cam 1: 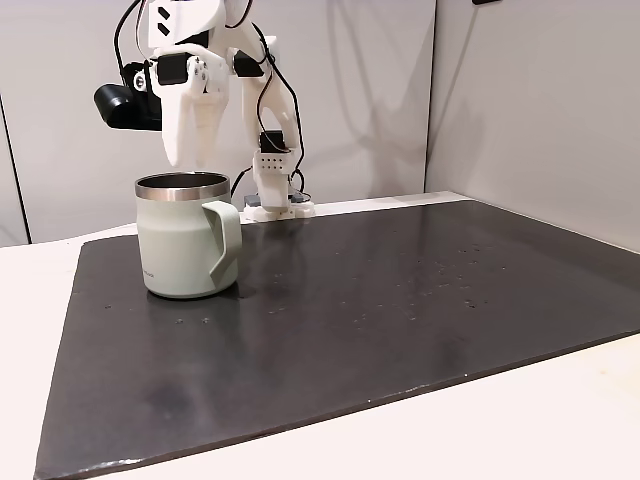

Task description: Grasp a cube and put it in the cup.

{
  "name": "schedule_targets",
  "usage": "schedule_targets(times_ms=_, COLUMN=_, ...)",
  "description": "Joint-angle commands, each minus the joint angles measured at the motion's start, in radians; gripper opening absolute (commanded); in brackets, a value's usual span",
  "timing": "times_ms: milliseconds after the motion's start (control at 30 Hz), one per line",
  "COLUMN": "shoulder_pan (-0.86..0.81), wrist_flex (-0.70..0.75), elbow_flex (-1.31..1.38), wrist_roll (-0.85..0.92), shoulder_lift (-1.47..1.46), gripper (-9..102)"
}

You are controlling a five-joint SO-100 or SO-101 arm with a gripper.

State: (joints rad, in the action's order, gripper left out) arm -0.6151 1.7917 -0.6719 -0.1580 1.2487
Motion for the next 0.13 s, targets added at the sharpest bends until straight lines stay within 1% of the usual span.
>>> schedule_targets(times_ms=0, shoulder_pan=0.018, wrist_flex=0.006, elbow_flex=-0.002, wrist_roll=-0.003, shoulder_lift=0.08, gripper=19)
schedule_targets(times_ms=100, shoulder_pan=0.023, wrist_flex=0.006, elbow_flex=0.008, wrist_roll=-0.002, shoulder_lift=0.08, gripper=19)
